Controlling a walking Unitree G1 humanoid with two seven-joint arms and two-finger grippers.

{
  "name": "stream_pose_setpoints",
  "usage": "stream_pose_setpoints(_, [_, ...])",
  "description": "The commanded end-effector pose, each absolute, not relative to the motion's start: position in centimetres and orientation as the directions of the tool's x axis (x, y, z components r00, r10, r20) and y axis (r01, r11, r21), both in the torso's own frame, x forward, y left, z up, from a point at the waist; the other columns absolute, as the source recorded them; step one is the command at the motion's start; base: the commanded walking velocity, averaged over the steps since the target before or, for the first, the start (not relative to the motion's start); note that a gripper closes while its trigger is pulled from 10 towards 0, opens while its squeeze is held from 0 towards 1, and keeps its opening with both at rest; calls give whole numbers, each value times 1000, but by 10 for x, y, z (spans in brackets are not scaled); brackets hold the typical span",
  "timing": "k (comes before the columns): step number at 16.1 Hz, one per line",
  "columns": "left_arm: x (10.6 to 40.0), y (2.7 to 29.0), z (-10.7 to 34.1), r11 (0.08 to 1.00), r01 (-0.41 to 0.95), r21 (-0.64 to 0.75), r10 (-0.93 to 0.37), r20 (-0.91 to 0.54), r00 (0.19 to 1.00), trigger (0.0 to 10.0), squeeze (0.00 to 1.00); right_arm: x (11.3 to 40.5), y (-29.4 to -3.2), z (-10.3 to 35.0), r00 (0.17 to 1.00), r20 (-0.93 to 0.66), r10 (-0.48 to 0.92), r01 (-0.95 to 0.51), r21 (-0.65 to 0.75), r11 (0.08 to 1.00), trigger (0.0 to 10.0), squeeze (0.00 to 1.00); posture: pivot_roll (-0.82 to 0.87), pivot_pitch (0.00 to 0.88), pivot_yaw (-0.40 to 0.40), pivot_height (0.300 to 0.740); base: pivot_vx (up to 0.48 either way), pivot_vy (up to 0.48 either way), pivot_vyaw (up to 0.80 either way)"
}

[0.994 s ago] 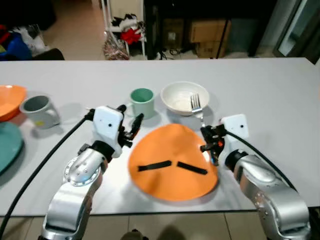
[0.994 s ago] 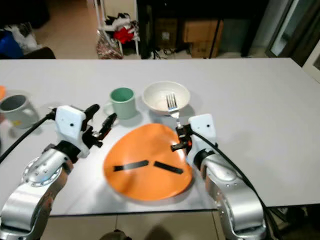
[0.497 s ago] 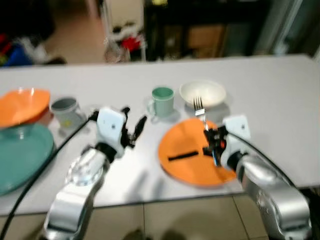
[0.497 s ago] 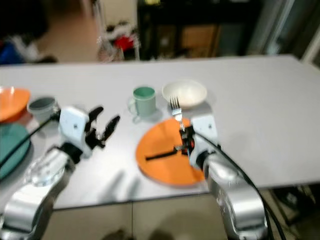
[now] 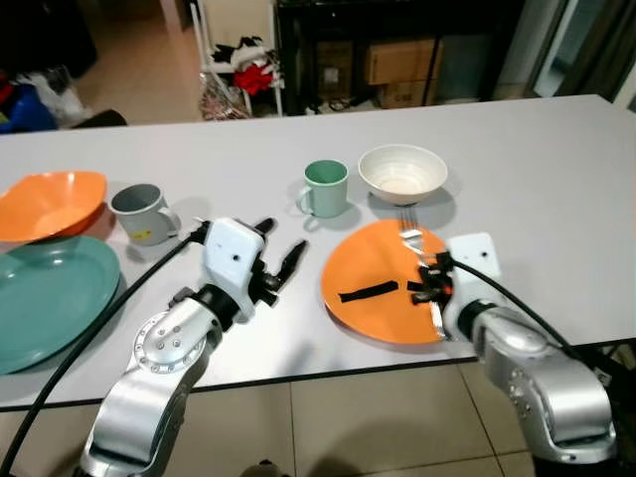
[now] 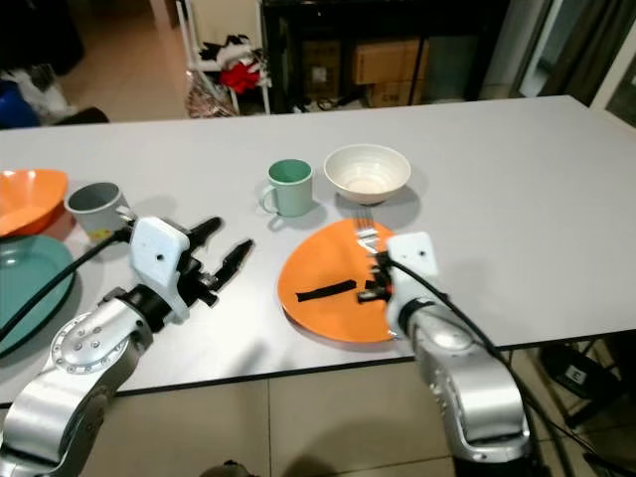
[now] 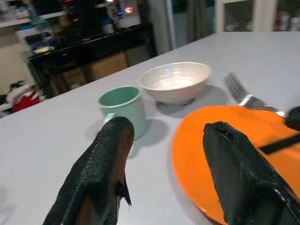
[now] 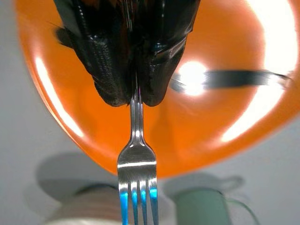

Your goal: Setting the table

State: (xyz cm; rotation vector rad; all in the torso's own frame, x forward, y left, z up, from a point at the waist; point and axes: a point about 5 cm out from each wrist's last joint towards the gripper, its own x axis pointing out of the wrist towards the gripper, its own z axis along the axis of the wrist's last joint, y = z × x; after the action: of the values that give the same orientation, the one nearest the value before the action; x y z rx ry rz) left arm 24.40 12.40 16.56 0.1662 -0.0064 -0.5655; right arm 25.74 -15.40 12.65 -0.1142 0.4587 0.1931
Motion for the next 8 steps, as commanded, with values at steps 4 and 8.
stream_pose_setpoints(4, [223,116,153,688,716,118,-699,-160,697,10000,0,273,-159,126,859,-494,135,-197,-75,978,10000,0,129,0,23,727,0,0,0])
stream_pose_setpoints(8, [217,117,152,644,755,125,-730,-194,655,10000,0,284,-166,120,815,-572,90,-159,-72,985,10000,0,141,0,11,727,0,0,0])
